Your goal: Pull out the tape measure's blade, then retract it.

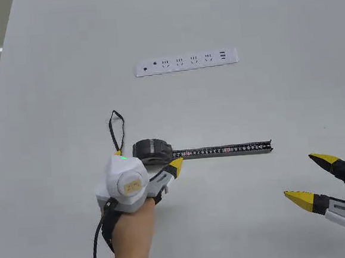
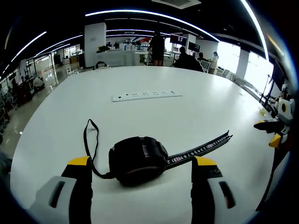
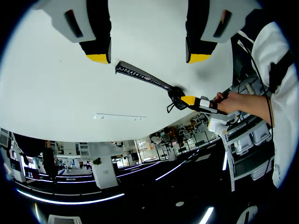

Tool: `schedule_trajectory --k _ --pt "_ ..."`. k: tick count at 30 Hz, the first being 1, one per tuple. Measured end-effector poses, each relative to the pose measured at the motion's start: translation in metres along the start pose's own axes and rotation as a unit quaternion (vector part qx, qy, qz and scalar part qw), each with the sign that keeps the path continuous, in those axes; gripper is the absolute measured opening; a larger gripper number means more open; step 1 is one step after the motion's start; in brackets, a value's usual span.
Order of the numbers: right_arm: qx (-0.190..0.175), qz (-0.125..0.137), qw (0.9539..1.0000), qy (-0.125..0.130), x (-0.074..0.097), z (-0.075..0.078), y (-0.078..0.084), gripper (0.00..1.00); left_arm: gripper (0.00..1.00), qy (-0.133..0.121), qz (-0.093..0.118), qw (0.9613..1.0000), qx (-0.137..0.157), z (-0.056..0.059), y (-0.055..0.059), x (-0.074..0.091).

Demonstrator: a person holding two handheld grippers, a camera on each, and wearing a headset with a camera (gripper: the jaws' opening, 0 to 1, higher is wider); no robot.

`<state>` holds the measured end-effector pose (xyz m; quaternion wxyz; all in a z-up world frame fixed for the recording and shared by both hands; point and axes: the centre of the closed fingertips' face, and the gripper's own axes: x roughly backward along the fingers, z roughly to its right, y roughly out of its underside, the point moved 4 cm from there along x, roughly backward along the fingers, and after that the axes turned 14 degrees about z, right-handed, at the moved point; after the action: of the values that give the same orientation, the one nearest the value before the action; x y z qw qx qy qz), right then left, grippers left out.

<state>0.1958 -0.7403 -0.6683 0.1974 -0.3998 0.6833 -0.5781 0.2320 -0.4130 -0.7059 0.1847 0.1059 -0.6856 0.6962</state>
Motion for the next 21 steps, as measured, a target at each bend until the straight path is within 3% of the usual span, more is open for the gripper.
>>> schedule_trajectory --k 12,21 --pt "-0.006 -0.002 1.0000 -0.002 -0.002 0.000 0.002 0.65 0.83 -0.023 0.025 0.9994 0.009 0.002 0.004 -0.010" --pt "-0.008 -0.003 1.0000 0.000 0.001 0.003 0.003 0.65 0.82 -0.032 0.022 0.9991 0.015 0.002 0.008 -0.014"
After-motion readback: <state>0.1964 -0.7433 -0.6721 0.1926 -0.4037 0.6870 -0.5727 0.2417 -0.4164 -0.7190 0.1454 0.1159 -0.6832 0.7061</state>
